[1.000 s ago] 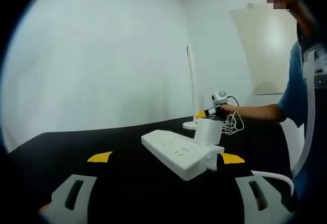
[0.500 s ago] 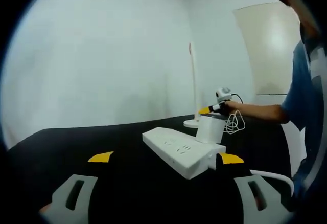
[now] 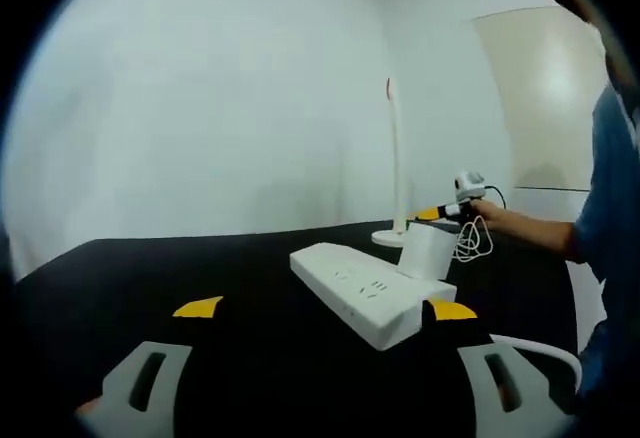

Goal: Insert the desk lamp plug into the socket, turn on the power strip switch, turn on the lamp switch, then turn off the lamp switch, turn off the power strip switch, and remove the plug from the socket.

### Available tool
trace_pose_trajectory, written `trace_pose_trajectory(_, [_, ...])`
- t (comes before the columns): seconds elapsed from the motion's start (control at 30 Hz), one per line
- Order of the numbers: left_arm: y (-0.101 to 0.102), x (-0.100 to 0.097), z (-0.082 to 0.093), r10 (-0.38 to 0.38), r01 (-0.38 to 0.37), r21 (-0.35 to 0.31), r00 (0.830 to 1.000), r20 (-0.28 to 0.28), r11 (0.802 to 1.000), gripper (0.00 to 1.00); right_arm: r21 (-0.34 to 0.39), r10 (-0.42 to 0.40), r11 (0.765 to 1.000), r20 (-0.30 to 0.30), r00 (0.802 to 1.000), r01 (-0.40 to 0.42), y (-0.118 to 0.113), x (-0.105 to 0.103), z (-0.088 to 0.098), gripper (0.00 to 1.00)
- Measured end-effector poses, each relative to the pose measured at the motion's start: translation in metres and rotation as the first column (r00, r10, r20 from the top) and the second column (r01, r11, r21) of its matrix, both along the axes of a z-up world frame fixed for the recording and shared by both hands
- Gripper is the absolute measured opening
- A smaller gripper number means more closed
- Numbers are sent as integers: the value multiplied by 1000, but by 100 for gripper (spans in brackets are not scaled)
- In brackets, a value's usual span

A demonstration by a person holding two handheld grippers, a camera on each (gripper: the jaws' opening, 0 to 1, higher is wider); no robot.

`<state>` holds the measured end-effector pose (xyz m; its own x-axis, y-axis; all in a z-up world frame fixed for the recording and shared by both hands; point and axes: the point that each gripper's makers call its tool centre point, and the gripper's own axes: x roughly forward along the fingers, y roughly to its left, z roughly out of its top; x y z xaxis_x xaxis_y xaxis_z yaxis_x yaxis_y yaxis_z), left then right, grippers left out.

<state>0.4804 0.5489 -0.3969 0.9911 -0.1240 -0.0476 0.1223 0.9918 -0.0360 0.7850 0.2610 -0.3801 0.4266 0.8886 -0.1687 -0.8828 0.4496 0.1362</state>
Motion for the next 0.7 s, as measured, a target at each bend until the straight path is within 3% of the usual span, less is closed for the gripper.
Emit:
trace_pose_trajectory(0.33, [7, 5, 4, 59, -59, 2, 998, 36, 998, 84, -14, 52, 999, 48, 997, -52, 6, -9, 8, 22])
trace_pose_trajectory(0.7, [10, 11, 14, 84, -88, 21, 988, 132, 996, 88, 44, 66, 997, 13, 998, -67, 0, -10, 15, 22])
